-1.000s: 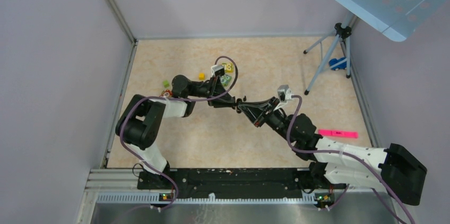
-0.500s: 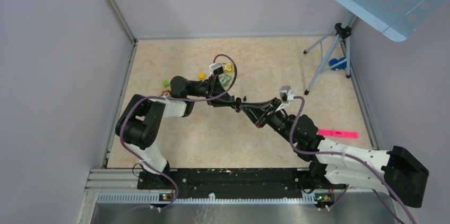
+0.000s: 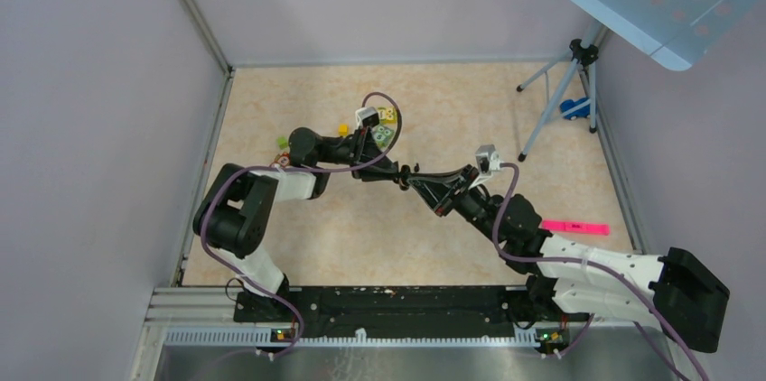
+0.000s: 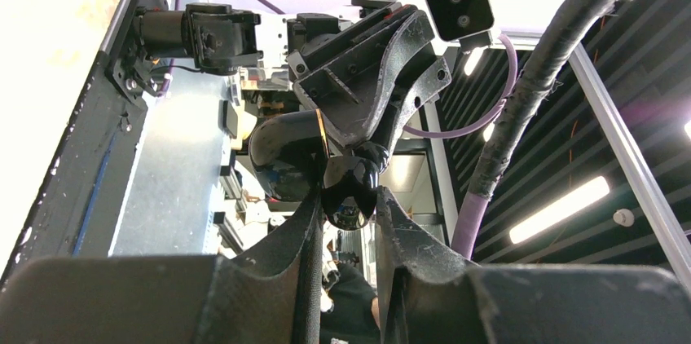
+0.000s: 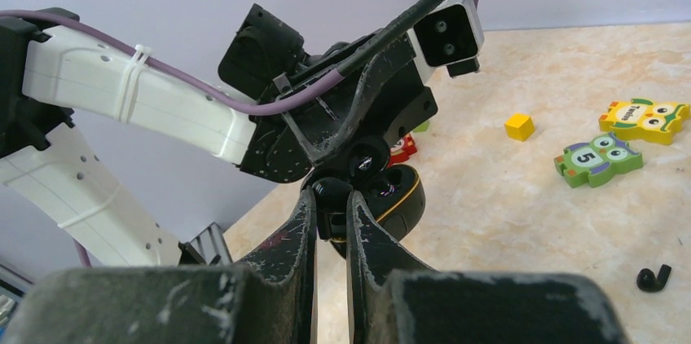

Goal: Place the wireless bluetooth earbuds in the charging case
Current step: Insert the left earbud into the left side groove of the charging case.

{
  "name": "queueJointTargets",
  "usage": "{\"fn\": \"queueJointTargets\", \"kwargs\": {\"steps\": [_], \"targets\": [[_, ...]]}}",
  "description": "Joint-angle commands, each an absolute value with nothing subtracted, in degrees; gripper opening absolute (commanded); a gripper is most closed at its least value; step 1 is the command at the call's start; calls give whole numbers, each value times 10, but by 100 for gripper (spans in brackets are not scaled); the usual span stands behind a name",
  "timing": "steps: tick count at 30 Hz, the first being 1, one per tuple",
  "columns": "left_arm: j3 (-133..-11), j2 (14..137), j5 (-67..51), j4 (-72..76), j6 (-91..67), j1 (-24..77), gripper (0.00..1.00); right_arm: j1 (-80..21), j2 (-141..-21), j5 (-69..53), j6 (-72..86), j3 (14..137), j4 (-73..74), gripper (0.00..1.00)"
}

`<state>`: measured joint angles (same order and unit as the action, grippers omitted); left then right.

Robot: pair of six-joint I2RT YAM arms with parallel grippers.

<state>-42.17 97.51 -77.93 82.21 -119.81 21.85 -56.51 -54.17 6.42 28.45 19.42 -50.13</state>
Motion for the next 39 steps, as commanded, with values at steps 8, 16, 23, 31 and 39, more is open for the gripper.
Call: {"fn": "queueJointTargets", "kwargs": {"steps": [8,16,23,31,39], "targets": [[-414,929,-772,798,-1189,219,0,-571,-559,61,267,232,-524,0],[-416,920,-777,769,-1168,218,0,-572,-564,72,262,229,-527,0],[-418,919,-774,768,-1170,219,0,-572,-570,68,269,222,-538,0],[-419,924,-771,780,-1174,218,0,-572,-567,69,281,198,-542,0],[-421,929,-770,793,-1185,217,0,-571,-557,73,285,185,-535,0]]}}
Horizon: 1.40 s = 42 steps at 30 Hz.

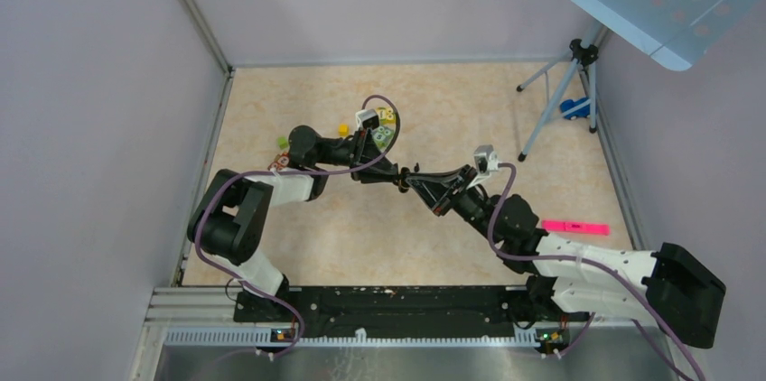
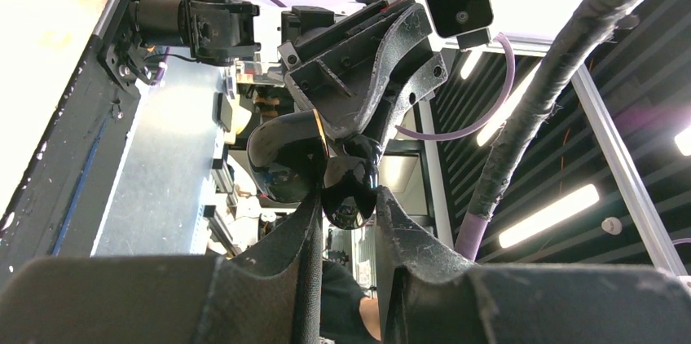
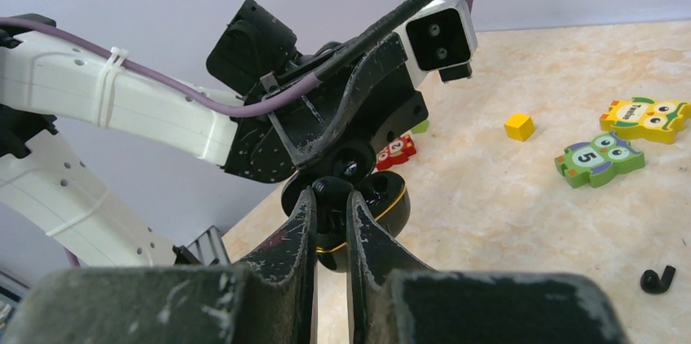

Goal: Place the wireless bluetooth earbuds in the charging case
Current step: Insert the left earbud into the left side groove of the charging case.

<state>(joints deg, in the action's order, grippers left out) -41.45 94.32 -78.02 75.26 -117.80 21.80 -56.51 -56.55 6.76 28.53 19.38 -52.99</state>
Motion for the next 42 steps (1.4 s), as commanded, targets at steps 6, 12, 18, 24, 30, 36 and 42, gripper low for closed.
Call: {"fn": "queueJointTargets", "kwargs": {"steps": [6,12,18,24,30,36,42], "targets": [[-420,936,-769,793,-1185,216,0,-572,-550,62,284,185,-521,0],[-430,943,-768,795,-1188,215,0,-572,-541,59,285,179,-505,0],[-432,945,-767,796,-1192,216,0,-571,-541,61,292,171,-503,0],[-429,941,-770,797,-1190,216,0,-572,-551,58,285,193,-476,0],[-418,943,-771,802,-1191,216,0,-573,-570,47,275,235,-426,23],[-415,944,-771,808,-1194,215,0,-572,-564,48,282,235,-424,45],[-406,947,-766,813,-1194,215,0,-573,-551,56,283,245,-402,61]]}}
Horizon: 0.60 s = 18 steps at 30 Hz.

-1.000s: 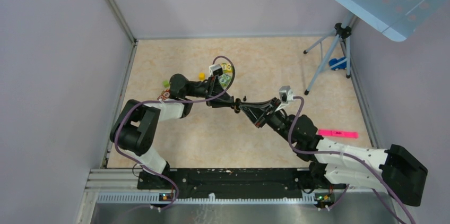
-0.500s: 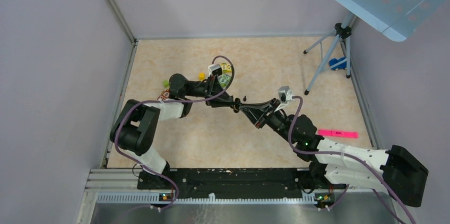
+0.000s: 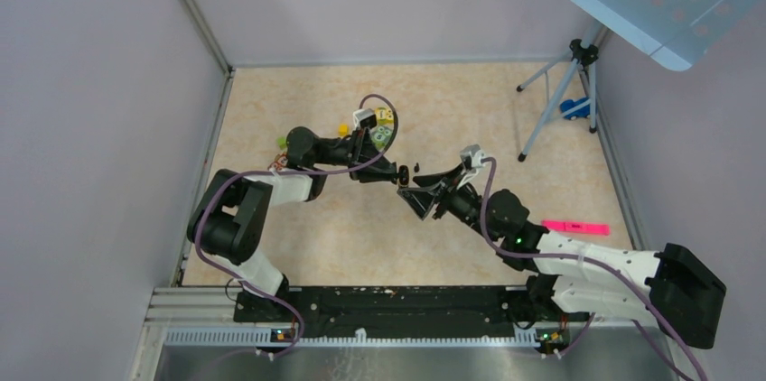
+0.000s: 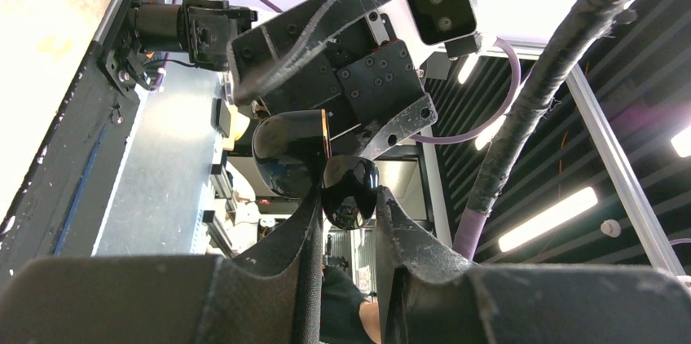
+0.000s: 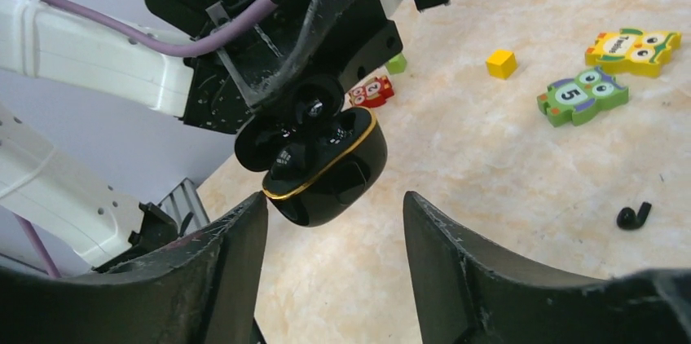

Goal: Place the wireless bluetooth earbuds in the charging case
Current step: Move the right earbud to the center of the board.

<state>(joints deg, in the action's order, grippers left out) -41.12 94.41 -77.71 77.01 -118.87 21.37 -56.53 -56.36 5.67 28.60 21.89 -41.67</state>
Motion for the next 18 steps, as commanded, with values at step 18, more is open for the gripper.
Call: {"fn": "queueJointTargets", "kwargs": {"steps": [18], "targets": [[-367,942,-824,809,-1110,202,0,-573,-394,170,312,249,-206,87]]}}
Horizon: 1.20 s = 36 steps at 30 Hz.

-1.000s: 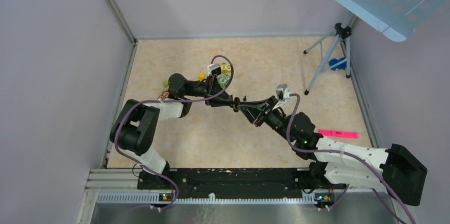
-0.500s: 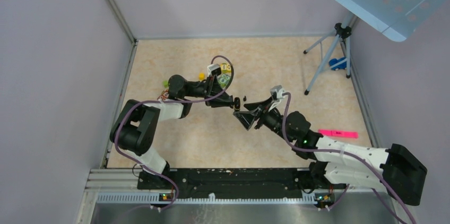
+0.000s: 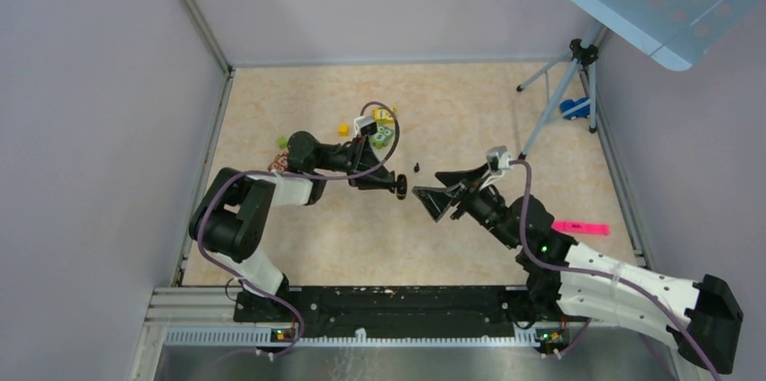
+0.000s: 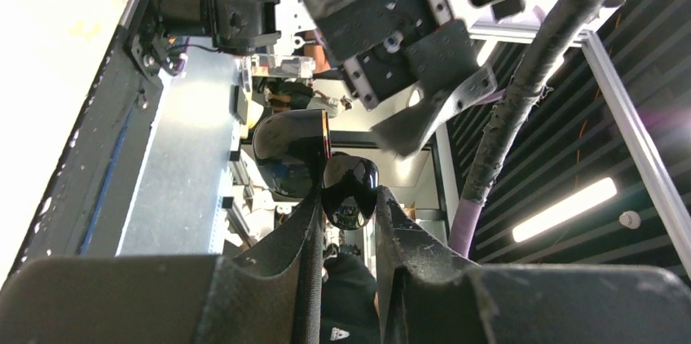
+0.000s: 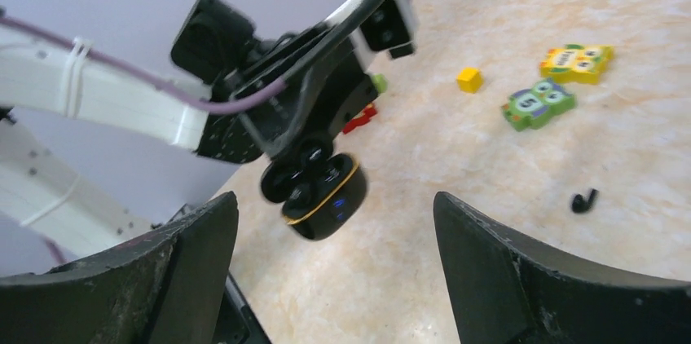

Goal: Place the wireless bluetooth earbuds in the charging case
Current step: Move the right earbud to the center of the board.

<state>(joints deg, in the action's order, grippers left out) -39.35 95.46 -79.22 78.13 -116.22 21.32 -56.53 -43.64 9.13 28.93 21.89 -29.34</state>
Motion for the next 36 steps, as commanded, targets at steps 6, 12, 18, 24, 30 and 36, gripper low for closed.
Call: {"fn": "queueJointTargets", "kwargs": {"steps": [6,12,18,24,30,36], "targets": [[-334,850,-841,507,-873,140,0,-563,-448,284,374,311,14,89],[-498,829,-718,-238,-285,130,0,-460,-537,92,390,299,-79,80],[-456,790,-681,-209,-309,130,0,-439,-695,91,362,407,-12,45],[-402,688,-637,-142,-360,131,0,-423,-793,83,339,471,-11,40],[-355,565,-565,-73,-377,131,0,-414,-867,96,325,531,7,39],[-333,551,-603,-61,-356,131,0,-406,-938,101,315,581,32,39]]}}
